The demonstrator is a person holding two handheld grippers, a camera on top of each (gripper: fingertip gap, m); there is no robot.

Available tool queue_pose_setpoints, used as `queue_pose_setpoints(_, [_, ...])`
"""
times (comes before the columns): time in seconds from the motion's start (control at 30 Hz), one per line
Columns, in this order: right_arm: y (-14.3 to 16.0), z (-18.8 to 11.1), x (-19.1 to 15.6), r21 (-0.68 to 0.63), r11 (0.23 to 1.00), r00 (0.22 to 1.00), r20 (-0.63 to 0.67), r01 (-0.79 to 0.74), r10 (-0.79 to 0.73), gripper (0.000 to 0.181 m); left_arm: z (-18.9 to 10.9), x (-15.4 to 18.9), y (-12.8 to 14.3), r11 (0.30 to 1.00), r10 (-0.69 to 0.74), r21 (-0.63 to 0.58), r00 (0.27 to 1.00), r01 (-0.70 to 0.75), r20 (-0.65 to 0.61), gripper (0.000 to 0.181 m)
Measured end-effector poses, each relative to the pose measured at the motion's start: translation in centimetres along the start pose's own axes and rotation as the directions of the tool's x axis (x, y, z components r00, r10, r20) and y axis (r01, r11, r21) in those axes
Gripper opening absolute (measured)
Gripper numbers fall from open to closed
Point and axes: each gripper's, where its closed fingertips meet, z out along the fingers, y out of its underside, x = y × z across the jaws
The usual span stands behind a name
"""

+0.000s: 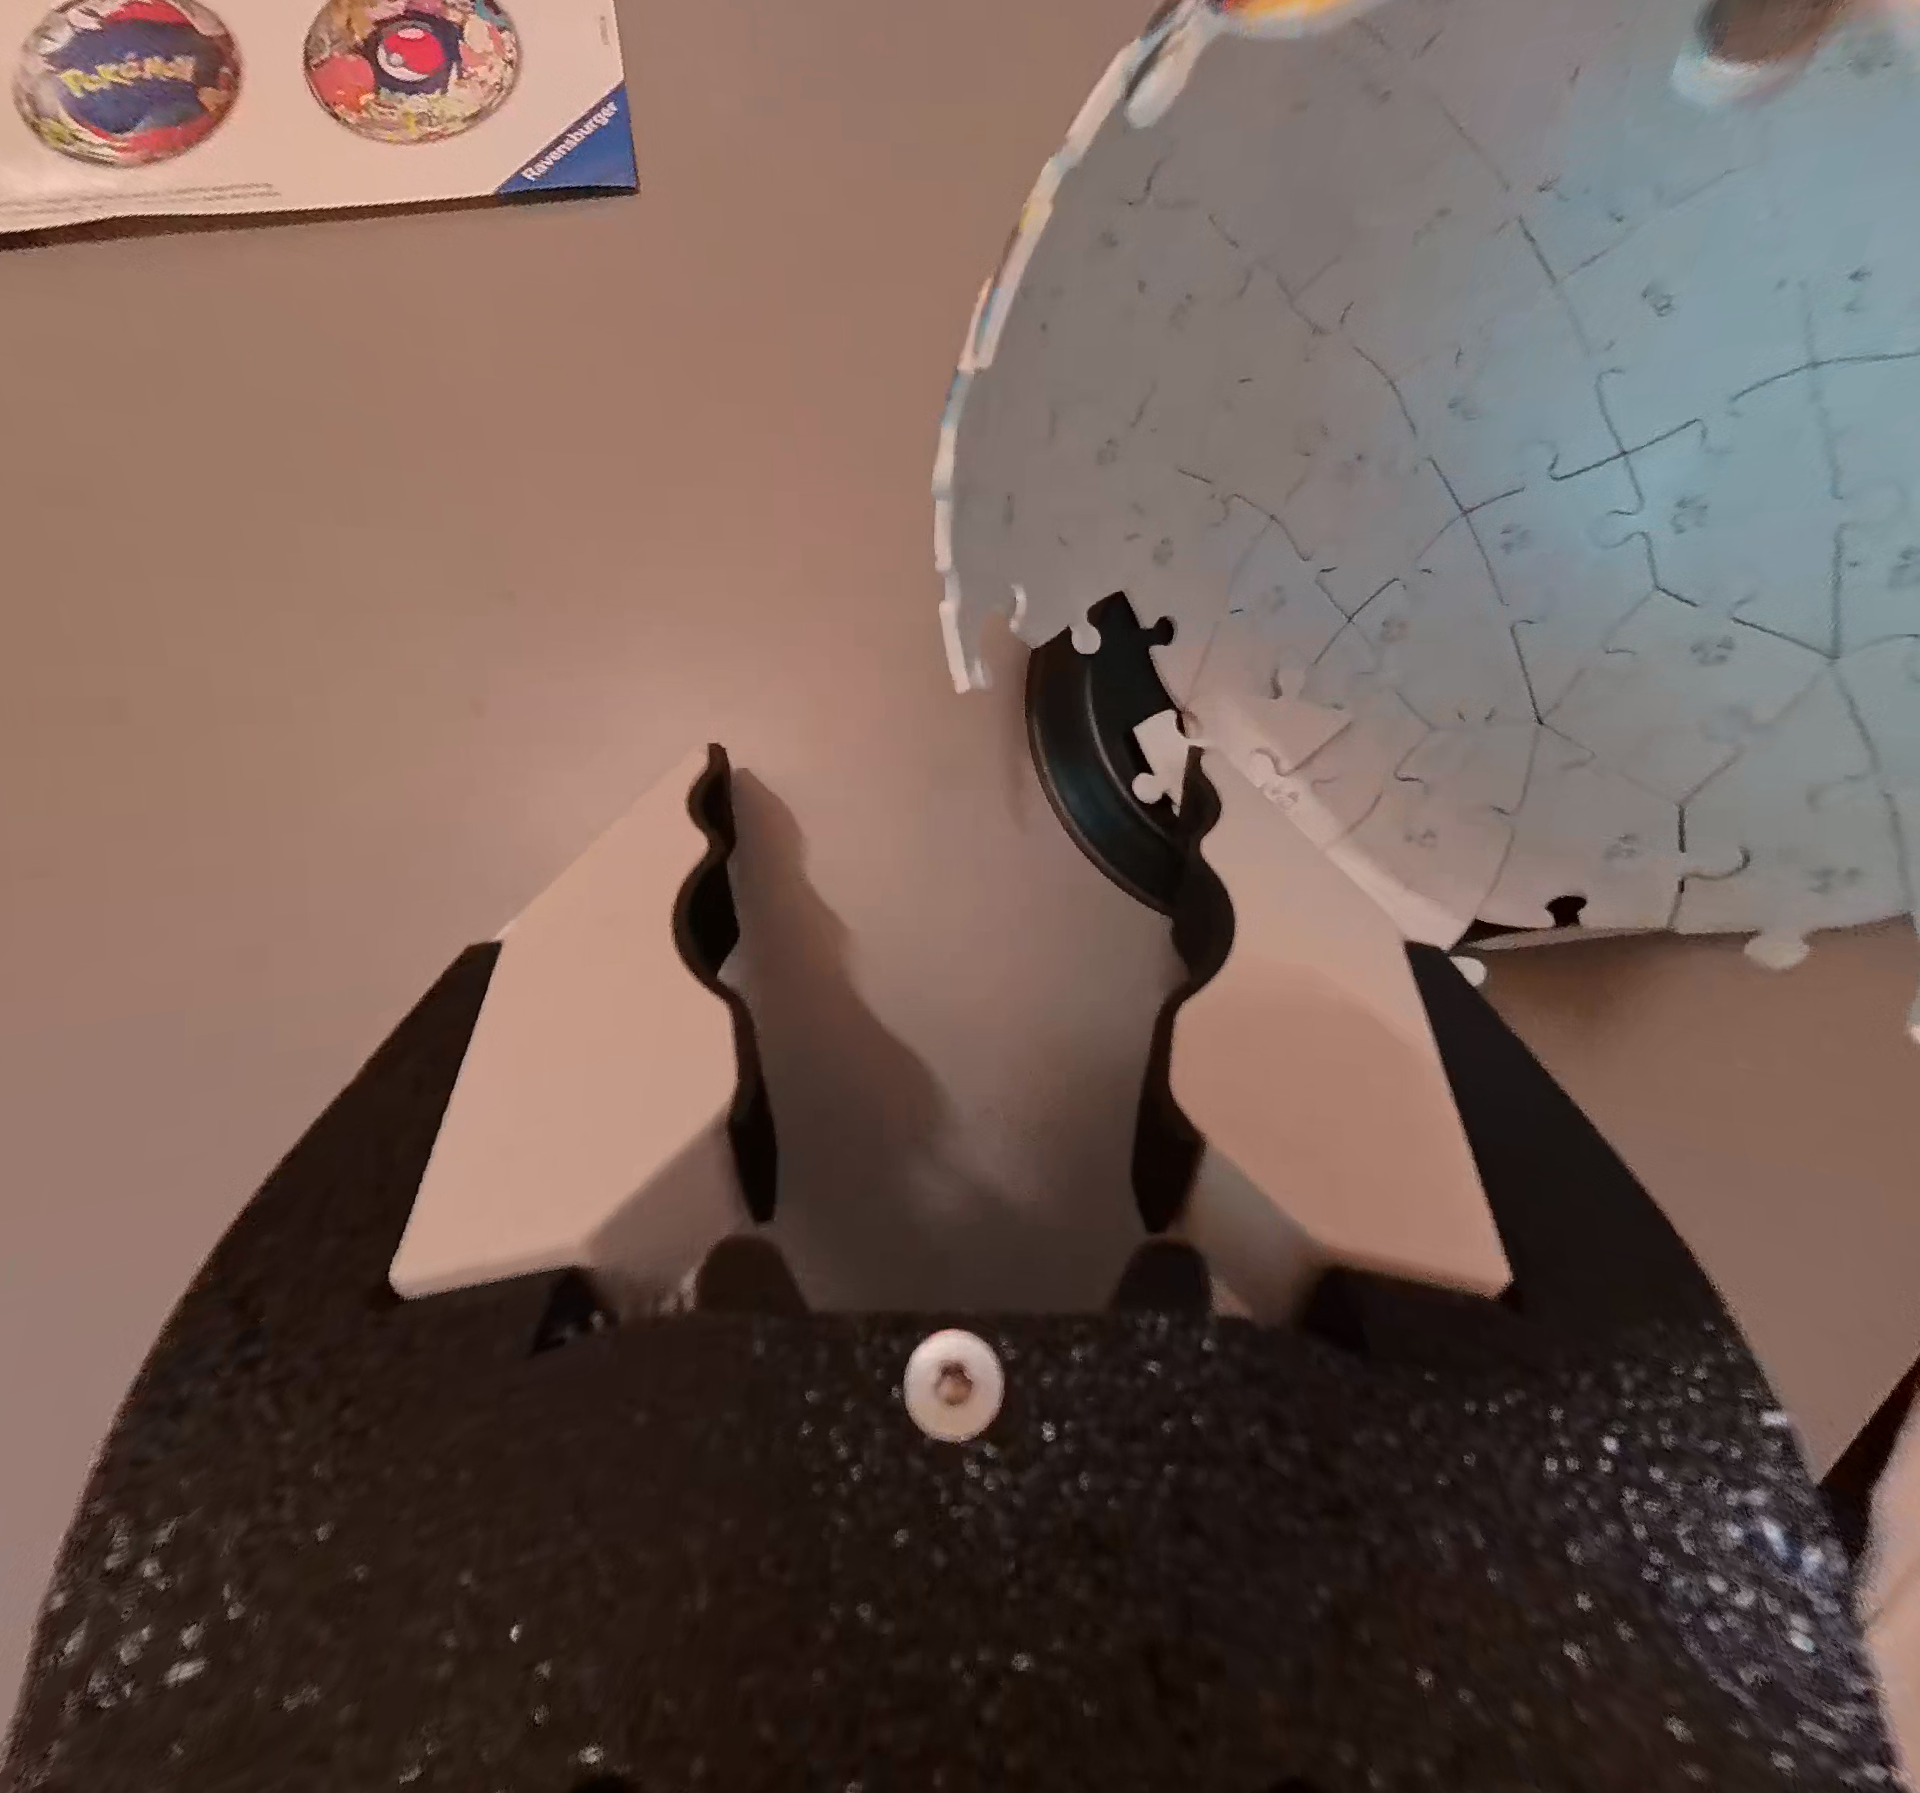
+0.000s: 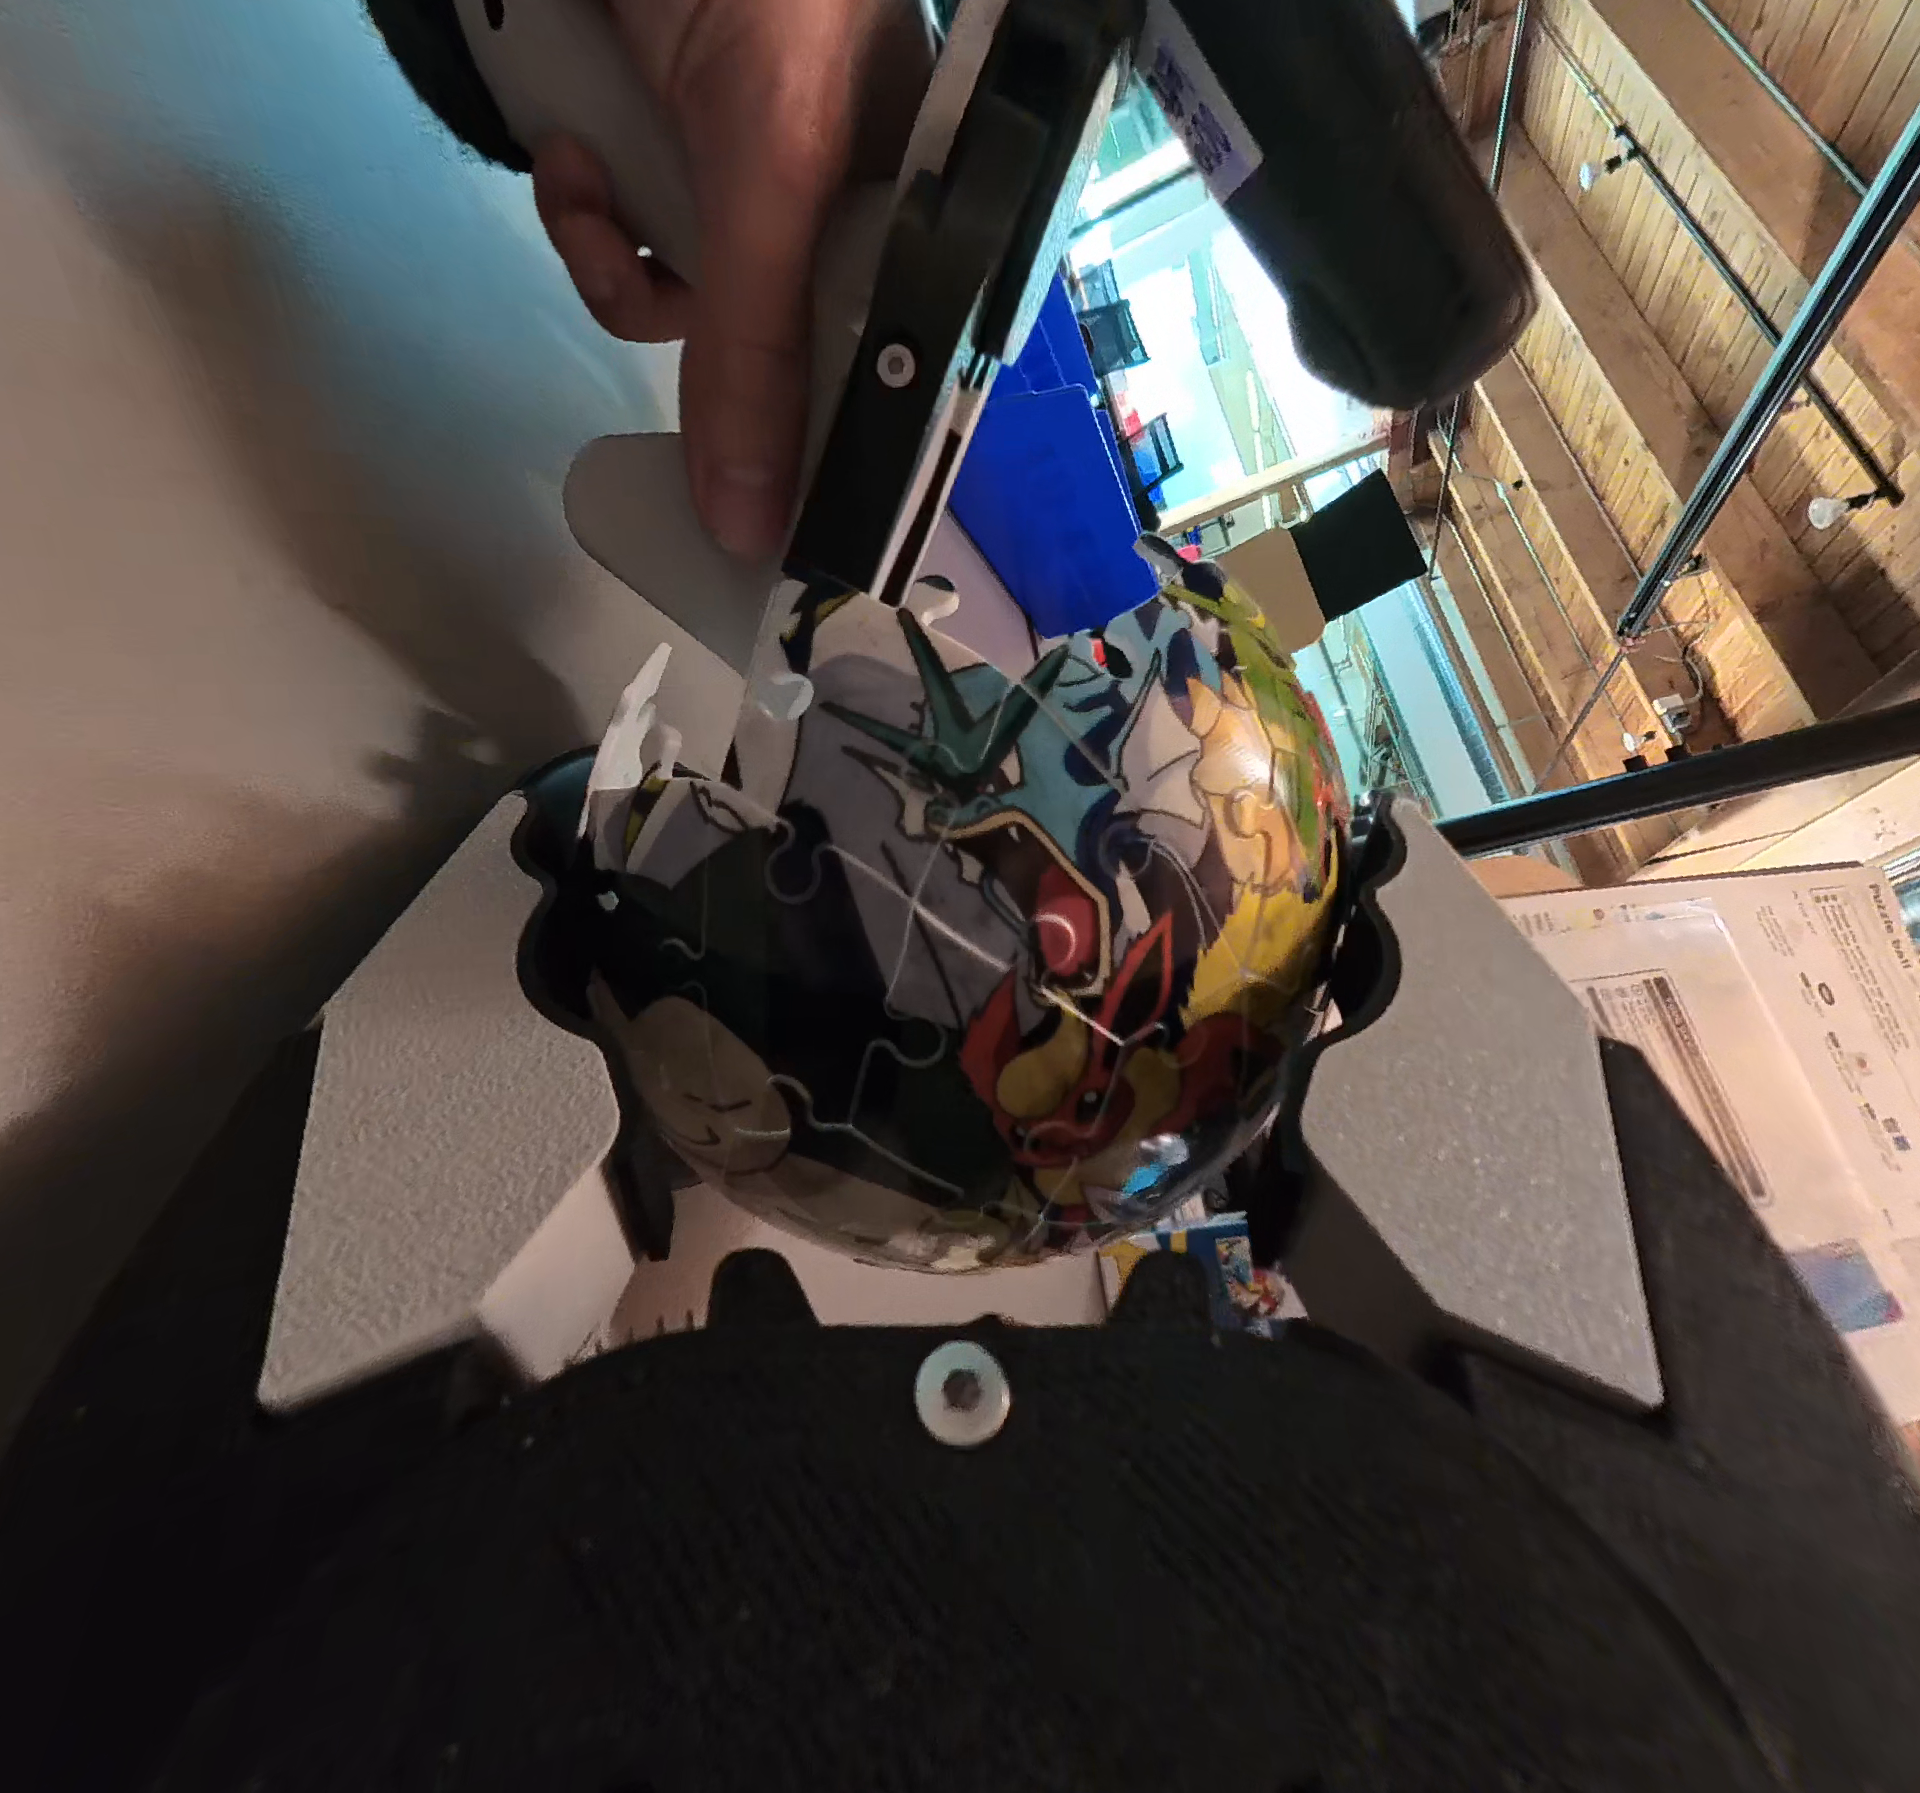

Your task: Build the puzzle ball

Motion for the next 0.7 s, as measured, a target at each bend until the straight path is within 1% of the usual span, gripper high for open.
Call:
queue_pose_setpoints(0.13, [0.2,0.3,0.1,-0.010,1.000,1.000,-0.008,-0.017,0.017,0.148,-0.1,-0.3,-0.1,1.000,0.000,0.017,0.999,0.000,0.041,0.085])
queue_pose_setpoints(0.2, [0.2,0.4,0.1,-0.026,1.000,1.000,-0.016,0.004,-0.005,0.146,-0.1,-0.5,-0.1,0.999,-0.022,0.030,0.998,0.020,0.056,0.086])
queue_pose_setpoints(0.33, [-0.6,0.4,0.0,-0.030,0.992,0.991,-0.033,0.125,-0.126,0.141,-0.4,-1.1,-0.2,0.997,-0.058,0.053,0.993,0.053,0.101,0.088])
queue_pose_setpoints(0.43, [-0.8,0.3,0.1,-0.047,0.972,0.971,-0.046,0.230,-0.233,0.140,-0.9,-1.8,-0.3,0.994,-0.085,0.075,0.985,0.074,0.150,0.085])
queue_pose_setpoints(0.53, [-0.5,0.3,0.2,-0.081,0.947,0.947,-0.061,0.312,-0.317,0.138,-1.1,-2.0,0.5,0.996,-0.080,0.047,0.979,0.072,0.189,0.086])
queue_pose_setpoints(0.6, [-0.3,0.2,0.3,-0.082,0.948,0.948,-0.059,0.307,-0.312,0.139,-1.0,-1.7,0.5,0.996,-0.081,0.054,0.978,0.072,0.192,0.084])
queue_pose_setpoints(0.7, [0.1,0.0,0.5,-0.086,0.955,0.956,-0.056,0.283,-0.288,0.139,-1.0,-0.9,-0.2,0.992,-0.098,0.096,0.983,0.084,0.153,0.083])
